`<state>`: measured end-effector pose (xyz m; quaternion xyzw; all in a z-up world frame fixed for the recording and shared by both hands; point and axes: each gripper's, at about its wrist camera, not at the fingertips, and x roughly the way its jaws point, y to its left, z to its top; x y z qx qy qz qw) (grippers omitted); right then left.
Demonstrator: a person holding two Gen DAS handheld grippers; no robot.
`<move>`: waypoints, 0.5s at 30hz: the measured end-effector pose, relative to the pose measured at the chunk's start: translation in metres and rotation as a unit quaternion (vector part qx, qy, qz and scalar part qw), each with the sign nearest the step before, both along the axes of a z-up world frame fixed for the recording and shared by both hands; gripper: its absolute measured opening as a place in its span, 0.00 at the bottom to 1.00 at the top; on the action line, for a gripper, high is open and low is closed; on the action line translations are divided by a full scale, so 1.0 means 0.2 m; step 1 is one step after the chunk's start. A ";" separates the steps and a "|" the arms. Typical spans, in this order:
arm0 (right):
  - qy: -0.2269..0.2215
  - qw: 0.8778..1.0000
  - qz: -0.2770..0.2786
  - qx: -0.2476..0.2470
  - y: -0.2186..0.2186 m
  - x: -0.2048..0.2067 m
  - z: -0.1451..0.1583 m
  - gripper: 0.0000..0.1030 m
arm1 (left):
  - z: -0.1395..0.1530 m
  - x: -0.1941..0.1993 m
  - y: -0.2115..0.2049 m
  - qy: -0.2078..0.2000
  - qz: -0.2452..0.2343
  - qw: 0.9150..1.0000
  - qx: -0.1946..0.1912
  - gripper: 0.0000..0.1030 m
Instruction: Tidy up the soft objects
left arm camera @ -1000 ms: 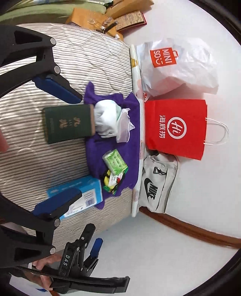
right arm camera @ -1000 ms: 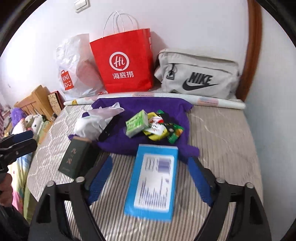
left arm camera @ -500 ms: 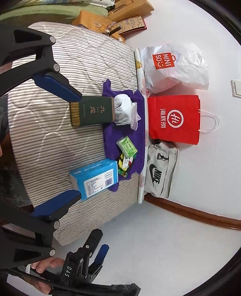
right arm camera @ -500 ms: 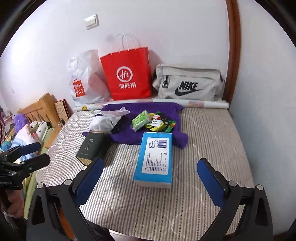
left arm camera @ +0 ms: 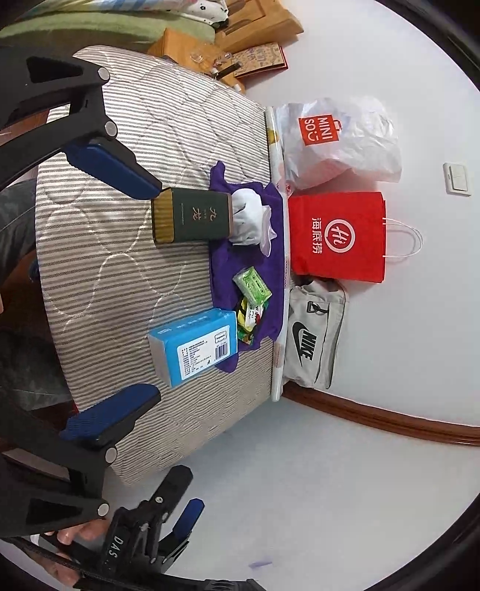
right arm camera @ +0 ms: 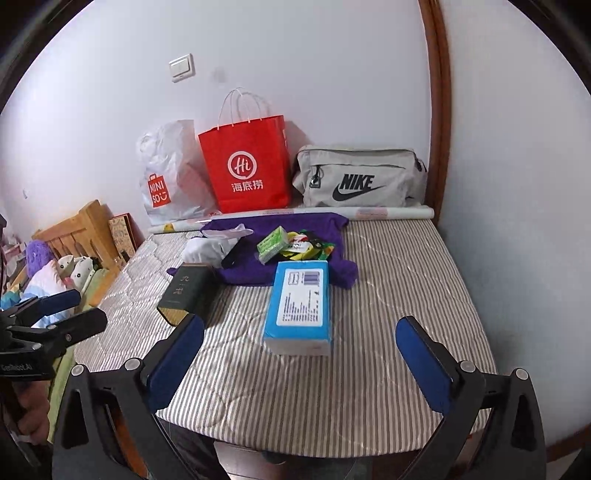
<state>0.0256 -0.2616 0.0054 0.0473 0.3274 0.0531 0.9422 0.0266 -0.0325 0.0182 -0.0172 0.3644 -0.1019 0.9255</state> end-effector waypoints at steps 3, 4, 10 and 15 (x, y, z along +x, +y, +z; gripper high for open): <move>0.002 1.000 -0.002 0.001 0.00 -0.02 -0.01 0.99 | 0.01 -0.03 -0.01 -0.014 0.011 1.000 0.014 0.98; 0.002 1.000 -0.002 0.001 0.00 -0.03 -0.02 0.99 | 0.01 -0.03 -0.01 -0.015 0.014 1.000 0.015 0.98; 0.003 1.000 -0.006 0.005 -0.01 -0.07 -0.03 0.99 | 0.02 -0.06 0.00 -0.020 0.020 1.000 0.010 0.98; -0.001 1.000 -0.005 0.006 -0.01 -0.09 -0.02 0.99 | 0.03 -0.09 0.00 -0.026 0.025 0.999 0.013 0.98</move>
